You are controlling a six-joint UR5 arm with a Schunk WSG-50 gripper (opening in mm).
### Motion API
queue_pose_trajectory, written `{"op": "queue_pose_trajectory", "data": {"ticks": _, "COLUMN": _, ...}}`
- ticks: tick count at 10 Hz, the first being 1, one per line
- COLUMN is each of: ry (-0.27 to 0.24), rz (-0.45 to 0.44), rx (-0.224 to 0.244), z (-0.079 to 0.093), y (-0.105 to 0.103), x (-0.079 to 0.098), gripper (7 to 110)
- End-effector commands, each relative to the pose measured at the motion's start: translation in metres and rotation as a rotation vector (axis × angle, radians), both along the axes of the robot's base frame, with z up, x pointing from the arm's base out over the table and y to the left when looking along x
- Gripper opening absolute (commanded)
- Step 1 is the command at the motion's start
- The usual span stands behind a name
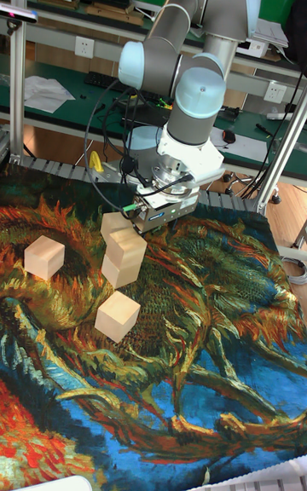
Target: Stack the blocks in a vertical line of five
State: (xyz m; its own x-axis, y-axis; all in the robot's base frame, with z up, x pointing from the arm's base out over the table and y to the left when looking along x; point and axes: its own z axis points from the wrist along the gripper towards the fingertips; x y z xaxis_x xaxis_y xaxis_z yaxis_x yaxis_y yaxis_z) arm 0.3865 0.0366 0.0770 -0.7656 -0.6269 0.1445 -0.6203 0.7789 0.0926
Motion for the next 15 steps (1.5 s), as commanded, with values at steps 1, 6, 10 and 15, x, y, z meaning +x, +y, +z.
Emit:
{"op": "queue_pose_trajectory", "data": {"ticks": 1, "ry": -0.014, "rz": -0.009, "rx": 0.000, "z": 0.000, "y": 0.000, "x": 0.004, "gripper": 88}}
{"op": "queue_pose_trajectory", "data": {"ticks": 6, "ry": -0.024, "rz": -0.034, "rx": 0.046, "z": 0.000, "y": 0.015, "x": 0.008, "gripper": 88}}
{"op": "queue_pose_trajectory", "data": {"ticks": 10, "ry": -0.030, "rz": -0.048, "rx": 0.066, "z": -0.002, "y": 0.025, "x": 0.013, "gripper": 88}}
{"op": "queue_pose_trajectory", "data": {"ticks": 15, "ry": -0.045, "rz": -0.056, "rx": 0.074, "z": -0.002, "y": 0.030, "x": 0.018, "gripper": 88}}
